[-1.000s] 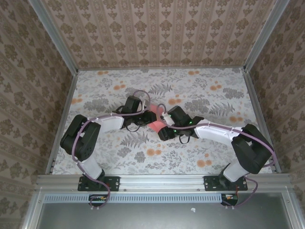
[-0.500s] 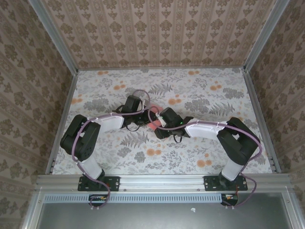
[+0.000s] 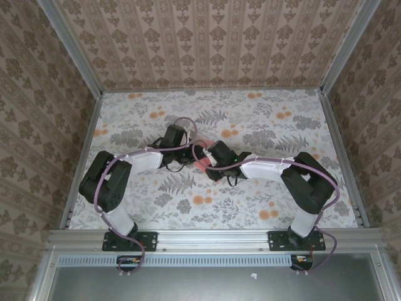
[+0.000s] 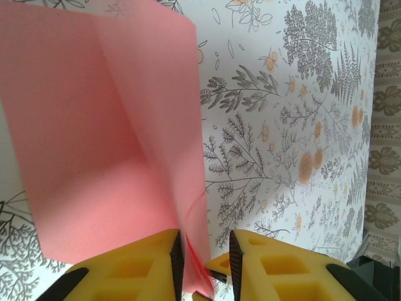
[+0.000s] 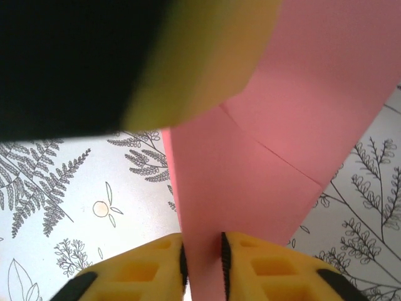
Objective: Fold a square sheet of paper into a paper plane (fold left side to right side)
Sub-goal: Fourth fold the wing at the center of the table.
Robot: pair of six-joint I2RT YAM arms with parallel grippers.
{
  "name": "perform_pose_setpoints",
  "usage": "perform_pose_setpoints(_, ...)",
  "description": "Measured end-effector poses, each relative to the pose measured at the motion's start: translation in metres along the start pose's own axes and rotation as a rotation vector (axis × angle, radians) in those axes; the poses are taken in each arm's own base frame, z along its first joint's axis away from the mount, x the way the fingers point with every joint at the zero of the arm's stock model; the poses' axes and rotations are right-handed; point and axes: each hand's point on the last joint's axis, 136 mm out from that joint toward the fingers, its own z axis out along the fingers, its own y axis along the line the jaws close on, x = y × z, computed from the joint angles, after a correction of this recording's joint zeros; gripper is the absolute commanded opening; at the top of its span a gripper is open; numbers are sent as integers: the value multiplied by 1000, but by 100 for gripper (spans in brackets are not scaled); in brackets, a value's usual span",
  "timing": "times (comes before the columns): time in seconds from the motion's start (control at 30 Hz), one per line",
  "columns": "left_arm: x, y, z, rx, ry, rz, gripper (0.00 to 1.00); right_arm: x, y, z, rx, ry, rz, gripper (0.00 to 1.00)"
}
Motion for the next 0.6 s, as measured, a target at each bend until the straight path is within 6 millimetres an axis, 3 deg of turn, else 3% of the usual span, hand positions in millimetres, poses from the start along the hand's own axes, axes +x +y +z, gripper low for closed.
perform_pose_setpoints(0.1, -4, -2, -6, 0, -15, -2, 35, 1, 0, 1, 1, 5, -1, 13)
perform_pose_setpoints(0.27, -10, 2, -21, -13, -50, -11, 52, 1, 0, 1, -3, 6, 2, 8)
perform_pose_setpoints(0.37, -12, 0, -34, -8, -78, -5, 54, 4, 2, 1, -22, 19, 6, 8)
perform_pose_setpoints(0.43, -14, 0, -44, -7, -102, -4, 53, 6, 4, 0, -44, 30, 17, 7)
perform_pose_setpoints(0.6, -14, 7, -58, -22, -128, -16, 36, 5, 4, -1, -112, 40, 66, 6)
